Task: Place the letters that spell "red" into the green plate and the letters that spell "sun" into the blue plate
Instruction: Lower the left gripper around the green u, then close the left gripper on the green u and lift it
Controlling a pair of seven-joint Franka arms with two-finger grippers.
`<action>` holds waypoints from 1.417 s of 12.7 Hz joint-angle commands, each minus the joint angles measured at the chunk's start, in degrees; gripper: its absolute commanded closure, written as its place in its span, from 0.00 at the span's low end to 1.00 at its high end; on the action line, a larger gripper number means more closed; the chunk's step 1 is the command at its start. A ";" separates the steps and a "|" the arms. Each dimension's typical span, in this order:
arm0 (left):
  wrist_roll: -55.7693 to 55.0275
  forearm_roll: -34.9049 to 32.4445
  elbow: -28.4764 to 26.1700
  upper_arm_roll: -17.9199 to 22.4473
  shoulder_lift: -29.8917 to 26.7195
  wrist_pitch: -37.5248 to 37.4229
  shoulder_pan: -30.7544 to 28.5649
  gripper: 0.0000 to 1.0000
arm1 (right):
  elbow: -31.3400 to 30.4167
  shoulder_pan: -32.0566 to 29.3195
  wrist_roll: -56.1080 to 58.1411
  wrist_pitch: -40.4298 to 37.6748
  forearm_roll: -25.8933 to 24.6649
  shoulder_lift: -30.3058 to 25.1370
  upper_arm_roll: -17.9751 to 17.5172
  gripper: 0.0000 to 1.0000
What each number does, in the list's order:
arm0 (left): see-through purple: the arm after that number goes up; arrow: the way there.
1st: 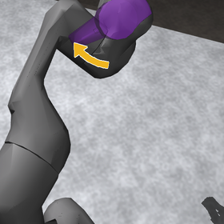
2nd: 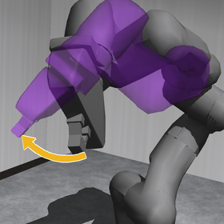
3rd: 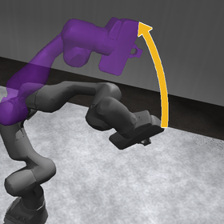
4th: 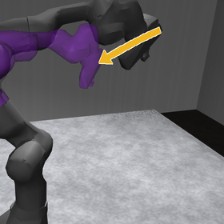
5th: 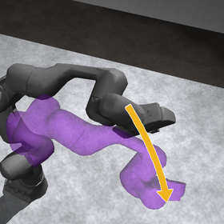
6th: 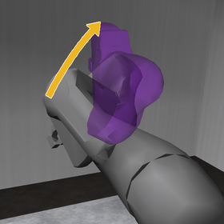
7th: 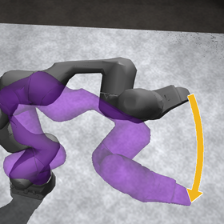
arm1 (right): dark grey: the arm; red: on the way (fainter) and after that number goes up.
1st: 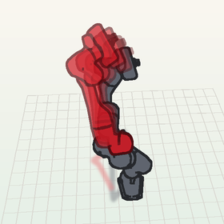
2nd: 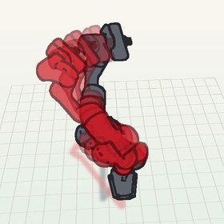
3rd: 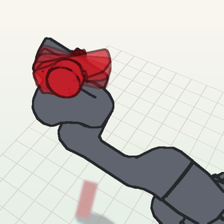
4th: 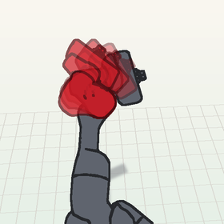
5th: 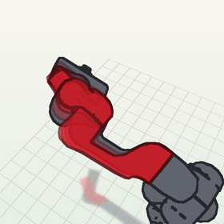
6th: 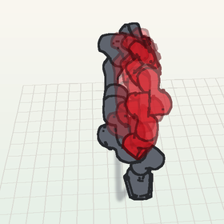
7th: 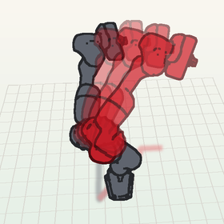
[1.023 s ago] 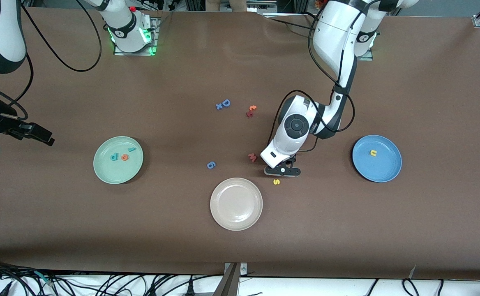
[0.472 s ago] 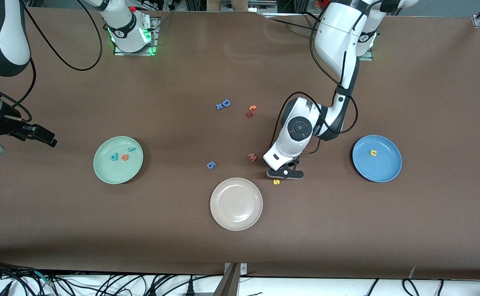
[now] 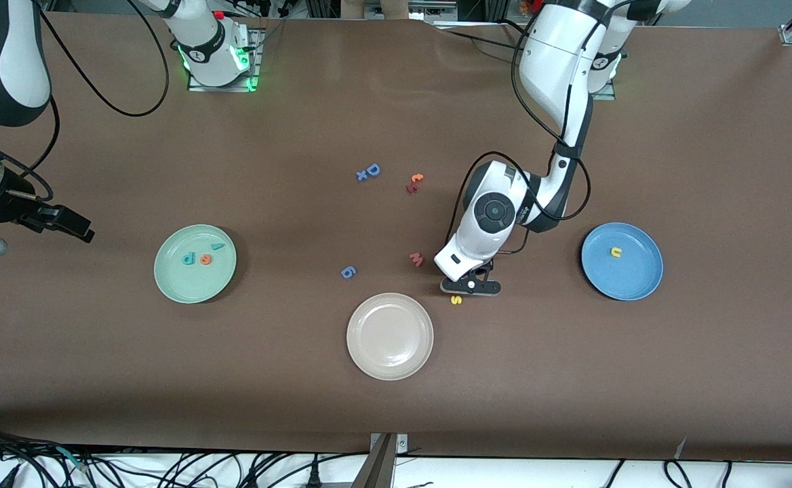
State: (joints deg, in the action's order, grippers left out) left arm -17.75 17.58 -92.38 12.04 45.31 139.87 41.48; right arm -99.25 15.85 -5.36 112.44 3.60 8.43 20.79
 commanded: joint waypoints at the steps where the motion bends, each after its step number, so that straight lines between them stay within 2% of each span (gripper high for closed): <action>1: 0.52 -0.79 3.35 0.09 1.27 -1.88 -0.70 0.70 | -1.47 -0.03 0.79 0.85 -0.08 -1.39 -0.14 0.01; 4: 0.52 -0.70 3.52 0.09 1.44 -1.97 -0.79 0.66 | -1.47 -0.03 0.79 0.85 -0.08 -1.39 -0.05 0.01; 11: 0.61 -0.53 3.70 0.09 1.97 -1.89 -1.14 0.66 | -1.47 -0.03 0.79 0.85 -0.08 -1.39 -0.05 0.01; 18: 0.43 -0.44 6.07 0.00 2.85 -1.97 -1.93 0.66 | -1.47 -0.03 0.79 0.85 -0.08 -1.39 -0.14 0.01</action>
State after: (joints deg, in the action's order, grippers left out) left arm -17.75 17.58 -89.01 12.05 46.70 139.14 40.15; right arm -99.25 15.85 -5.36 112.48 3.60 8.42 20.79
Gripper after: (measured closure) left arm 0.661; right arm 0.004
